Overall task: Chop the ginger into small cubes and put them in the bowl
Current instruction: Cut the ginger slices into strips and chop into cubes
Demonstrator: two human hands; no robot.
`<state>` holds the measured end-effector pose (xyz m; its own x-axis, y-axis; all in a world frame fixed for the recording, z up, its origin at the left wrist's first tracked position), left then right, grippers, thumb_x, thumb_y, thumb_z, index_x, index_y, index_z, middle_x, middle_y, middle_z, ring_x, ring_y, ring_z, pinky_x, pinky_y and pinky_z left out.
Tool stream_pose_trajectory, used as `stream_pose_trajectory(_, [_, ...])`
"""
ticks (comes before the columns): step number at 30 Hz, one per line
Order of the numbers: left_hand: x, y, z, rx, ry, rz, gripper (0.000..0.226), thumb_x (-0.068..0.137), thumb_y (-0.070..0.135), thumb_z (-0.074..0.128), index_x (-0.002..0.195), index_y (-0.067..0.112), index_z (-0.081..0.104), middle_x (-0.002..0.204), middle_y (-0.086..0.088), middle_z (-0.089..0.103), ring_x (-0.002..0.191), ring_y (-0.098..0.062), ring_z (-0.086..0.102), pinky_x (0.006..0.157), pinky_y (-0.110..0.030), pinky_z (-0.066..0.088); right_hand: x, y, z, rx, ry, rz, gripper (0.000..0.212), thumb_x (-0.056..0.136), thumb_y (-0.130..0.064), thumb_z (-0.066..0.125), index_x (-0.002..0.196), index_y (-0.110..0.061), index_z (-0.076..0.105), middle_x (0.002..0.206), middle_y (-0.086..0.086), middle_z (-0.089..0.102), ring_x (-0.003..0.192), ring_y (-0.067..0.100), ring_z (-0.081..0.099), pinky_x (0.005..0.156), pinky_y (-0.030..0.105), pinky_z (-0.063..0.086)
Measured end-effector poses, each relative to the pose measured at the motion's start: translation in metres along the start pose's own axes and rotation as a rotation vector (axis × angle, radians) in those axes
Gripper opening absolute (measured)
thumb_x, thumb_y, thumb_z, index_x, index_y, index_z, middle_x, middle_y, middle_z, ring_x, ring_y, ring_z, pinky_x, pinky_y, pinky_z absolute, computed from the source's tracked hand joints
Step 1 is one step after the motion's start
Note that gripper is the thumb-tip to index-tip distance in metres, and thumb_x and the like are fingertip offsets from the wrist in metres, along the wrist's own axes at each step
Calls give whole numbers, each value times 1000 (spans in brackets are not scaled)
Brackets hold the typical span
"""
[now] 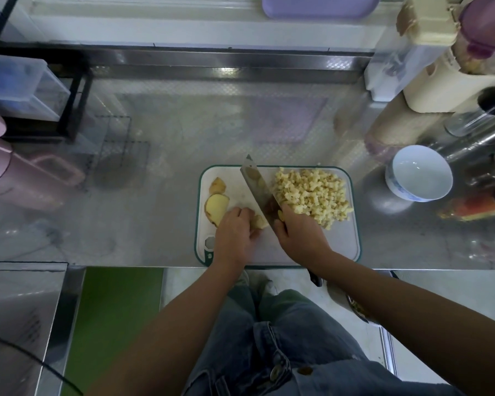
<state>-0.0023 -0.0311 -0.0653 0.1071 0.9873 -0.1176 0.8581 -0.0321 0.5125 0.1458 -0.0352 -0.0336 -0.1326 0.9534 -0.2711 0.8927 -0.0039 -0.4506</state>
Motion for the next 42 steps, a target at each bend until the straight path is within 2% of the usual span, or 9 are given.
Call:
stream_pose_trajectory(3, [-2,-1,0,-7,4,-30,15,86,20,63,97,9,66,96,-8,61,94,-23,54,76,-35,47,-4,-1,0,-29,-7,-28,15,98,-23,45,100,-9,48,67,4,49,61,30,52,56,32,35])
stream_pose_trajectory(7, [-3,-1,0,-11,6,-50,12,87,15,61,92,8,69,94,-8,64,92,-23,54,75,-36,46,-6,-3,6,-63,-41,-52,18,100,-25,42,108,-10,48,77,14,62,68,35,59,57,33,39])
stream_pose_trajectory(11, [-2,0,0,-20,10,-78,13,88,15,61,93,10,71,94,-7,66,92,-22,55,75,-36,47,-6,-4,11,-69,-38,-60,18,99,-22,43,110,-9,47,76,14,61,67,36,60,56,32,34])
stream_pose_trajectory(22, [-1,0,-2,-51,-5,-93,12,87,15,62,92,12,72,90,-6,65,90,-22,54,72,-37,46,6,-4,16,-38,-12,-7,24,100,-25,42,116,-8,48,85,16,64,76,35,62,60,33,40])
stream_pose_trajectory(25, [-2,-2,-3,-37,-17,-89,12,87,16,62,96,15,71,92,-4,65,92,-20,54,76,-36,47,7,-4,12,9,6,34,19,100,-24,43,108,-7,48,76,14,59,70,35,60,59,37,47])
stream_pose_trajectory(28, [-5,-4,-4,-28,-10,-101,12,87,19,64,97,14,66,95,-3,64,93,-20,54,77,-38,49,4,-5,7,40,24,-5,16,99,-23,45,101,-7,48,66,8,52,60,33,55,54,35,42])
stream_pose_trajectory(32, [-6,-6,-4,-23,-2,-134,11,87,22,63,92,14,70,93,-4,64,91,-20,54,73,-33,47,-1,-8,5,8,4,-96,15,98,-23,46,100,-8,50,73,11,59,63,32,57,55,34,41])
stream_pose_trajectory(39, [-6,-3,-6,-73,13,-177,16,88,20,62,91,13,75,90,-6,68,87,-22,56,74,-37,48,-2,-11,20,-56,-51,-69,21,100,-23,41,113,-7,46,81,16,62,70,36,60,56,33,35])
stream_pose_trajectory(42, [-6,-1,-8,-88,22,-202,15,88,19,62,90,13,76,88,-6,69,84,-23,59,73,-39,49,3,-16,26,-80,-68,-43,32,100,-24,39,127,-8,41,87,17,64,76,37,61,61,37,43])
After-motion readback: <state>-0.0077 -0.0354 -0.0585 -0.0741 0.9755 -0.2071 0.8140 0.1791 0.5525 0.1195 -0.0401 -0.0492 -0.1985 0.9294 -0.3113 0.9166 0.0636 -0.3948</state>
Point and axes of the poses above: each hand's wrist, its own x-axis towards the middle knuckle, its own z-axis out of the palm, y = z × x, the point moved 1 cm from there along x, towards the middle knuckle
